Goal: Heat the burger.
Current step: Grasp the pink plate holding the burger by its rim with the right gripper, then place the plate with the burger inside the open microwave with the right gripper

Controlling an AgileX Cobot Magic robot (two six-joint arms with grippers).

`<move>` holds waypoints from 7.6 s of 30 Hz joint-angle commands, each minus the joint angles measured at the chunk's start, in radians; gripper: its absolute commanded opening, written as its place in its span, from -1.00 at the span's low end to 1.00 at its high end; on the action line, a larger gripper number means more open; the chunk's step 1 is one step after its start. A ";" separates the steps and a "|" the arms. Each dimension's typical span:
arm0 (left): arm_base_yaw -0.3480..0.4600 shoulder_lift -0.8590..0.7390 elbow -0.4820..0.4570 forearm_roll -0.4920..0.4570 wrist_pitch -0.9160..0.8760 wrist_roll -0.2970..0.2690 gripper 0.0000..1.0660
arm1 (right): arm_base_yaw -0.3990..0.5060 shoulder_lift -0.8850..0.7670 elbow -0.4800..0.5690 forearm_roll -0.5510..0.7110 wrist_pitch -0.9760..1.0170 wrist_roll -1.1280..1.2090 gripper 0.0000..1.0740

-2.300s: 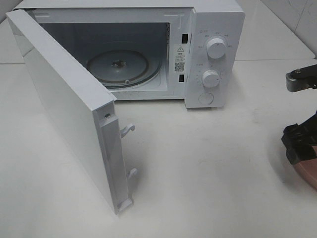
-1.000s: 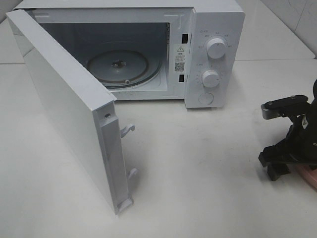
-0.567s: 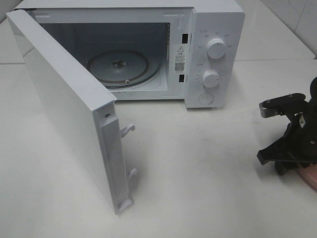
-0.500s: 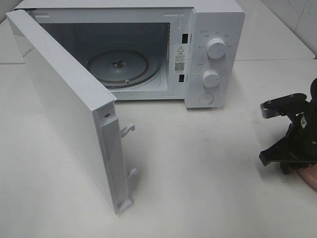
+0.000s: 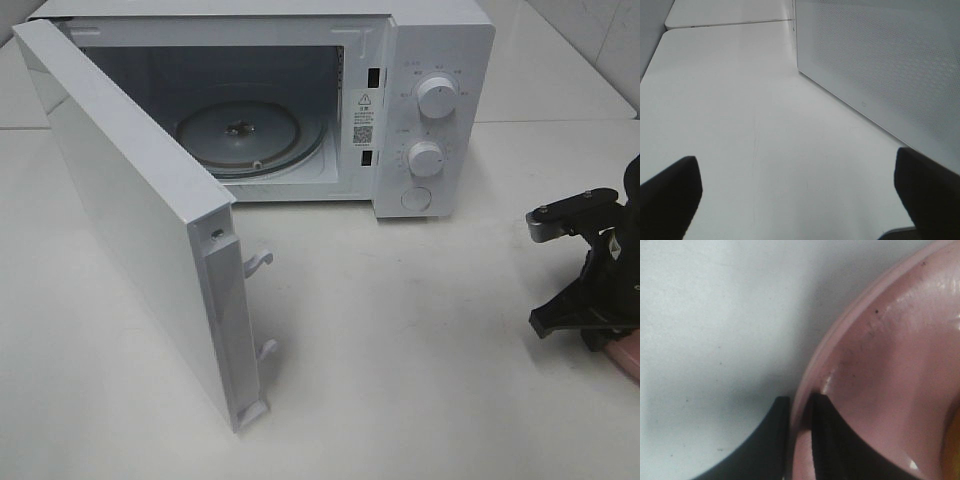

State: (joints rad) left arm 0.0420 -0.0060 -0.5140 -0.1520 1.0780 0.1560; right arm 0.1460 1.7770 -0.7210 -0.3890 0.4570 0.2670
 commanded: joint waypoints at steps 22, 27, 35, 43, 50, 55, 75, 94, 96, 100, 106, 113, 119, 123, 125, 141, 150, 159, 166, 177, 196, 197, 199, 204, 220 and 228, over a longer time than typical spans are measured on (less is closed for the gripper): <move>-0.006 -0.011 0.000 -0.004 -0.009 -0.009 0.83 | 0.056 -0.181 0.047 -0.164 0.294 0.217 -1.00; -0.006 -0.011 0.000 -0.004 -0.009 -0.009 0.83 | 0.096 -0.197 0.065 -0.213 0.333 0.265 -1.00; -0.006 -0.011 0.000 -0.004 -0.009 -0.009 0.83 | 0.191 -0.197 0.083 -0.240 0.405 0.287 -1.00; -0.006 -0.011 0.000 -0.004 -0.009 -0.009 0.83 | 0.268 -0.197 0.107 -0.246 0.448 0.291 -1.00; -0.006 -0.011 0.000 -0.004 -0.009 -0.009 0.83 | 0.371 -0.295 0.134 -0.245 0.524 0.289 -1.00; -0.006 -0.011 0.000 -0.004 -0.009 -0.009 0.83 | 0.439 -0.372 0.152 -0.251 0.596 0.275 -1.00; -0.006 -0.011 0.000 -0.004 -0.009 -0.009 0.83 | 0.660 -0.596 0.184 -0.248 0.764 0.230 -1.00; -0.006 -0.011 0.000 -0.004 -0.009 -0.009 0.83 | 0.719 -0.653 0.184 -0.299 0.758 -0.039 -1.00; -0.006 -0.011 0.000 -0.004 -0.009 -0.009 0.83 | 0.719 -0.653 0.184 -0.308 0.739 -0.077 -1.00; -0.006 -0.011 0.000 -0.004 -0.009 -0.009 0.83 | 0.719 -0.653 0.184 -0.308 0.707 -0.127 -1.00; -0.006 -0.011 0.000 -0.004 -0.009 -0.009 0.83 | 0.719 -0.653 0.184 -0.308 0.628 -0.267 -0.99; -0.006 -0.011 0.000 -0.004 -0.009 -0.009 0.83 | 0.719 -0.653 0.183 -0.321 0.584 -0.328 -0.99; -0.006 -0.011 0.000 -0.004 -0.009 -0.009 0.83 | 0.719 -0.653 0.182 -0.339 0.505 -0.361 -0.97; -0.006 -0.011 0.000 -0.004 -0.009 -0.009 0.83 | 0.719 -0.653 0.182 -0.341 0.457 -0.370 -0.97; -0.006 -0.011 0.000 -0.004 -0.009 -0.009 0.83 | 0.719 -0.653 0.182 -0.342 0.433 -0.397 -0.98; -0.006 -0.011 0.000 -0.004 -0.009 -0.009 0.83 | 0.719 -0.653 0.182 -0.363 0.293 -0.579 -1.00; -0.006 -0.011 0.000 -0.004 -0.009 -0.009 0.83 | 0.719 -0.653 0.182 -0.364 0.236 -0.717 -1.00; -0.006 -0.011 0.000 -0.004 -0.009 -0.009 0.83 | 0.718 -0.653 0.182 -0.350 0.174 -0.854 -1.00; -0.006 -0.011 0.000 -0.004 -0.009 -0.009 0.83 | 0.718 -0.653 0.182 -0.296 0.098 -0.974 -1.00; -0.006 -0.011 0.000 -0.004 -0.009 -0.009 0.83 | 0.667 -0.641 0.182 -0.188 0.043 -1.153 -1.00; -0.006 -0.011 0.000 -0.004 -0.009 -0.009 0.83 | 0.470 -0.520 0.044 0.260 -0.046 -1.807 -1.00; -0.006 -0.011 0.000 -0.004 -0.009 -0.009 0.83 | 0.459 -0.506 0.025 0.322 -0.049 -1.878 -1.00; -0.006 -0.011 0.000 -0.004 -0.009 -0.009 0.83 | 0.458 -0.499 0.015 0.352 -0.049 -1.911 -1.00; -0.006 -0.011 0.000 -0.004 -0.009 -0.009 0.83 | 0.448 -0.474 -0.016 0.363 -0.048 -1.964 -1.00; -0.006 -0.011 0.000 -0.004 -0.009 -0.009 0.83 | 0.466 -0.424 -0.027 0.344 -0.101 -1.952 -1.00; -0.006 -0.011 0.000 -0.004 -0.009 -0.009 0.83 | 0.506 -0.351 -0.079 0.321 -0.148 -1.914 -1.00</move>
State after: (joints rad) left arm 0.0420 -0.0060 -0.5140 -0.1520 1.0780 0.1560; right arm 0.6480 1.4330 -0.7790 -0.0640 0.3820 -1.6650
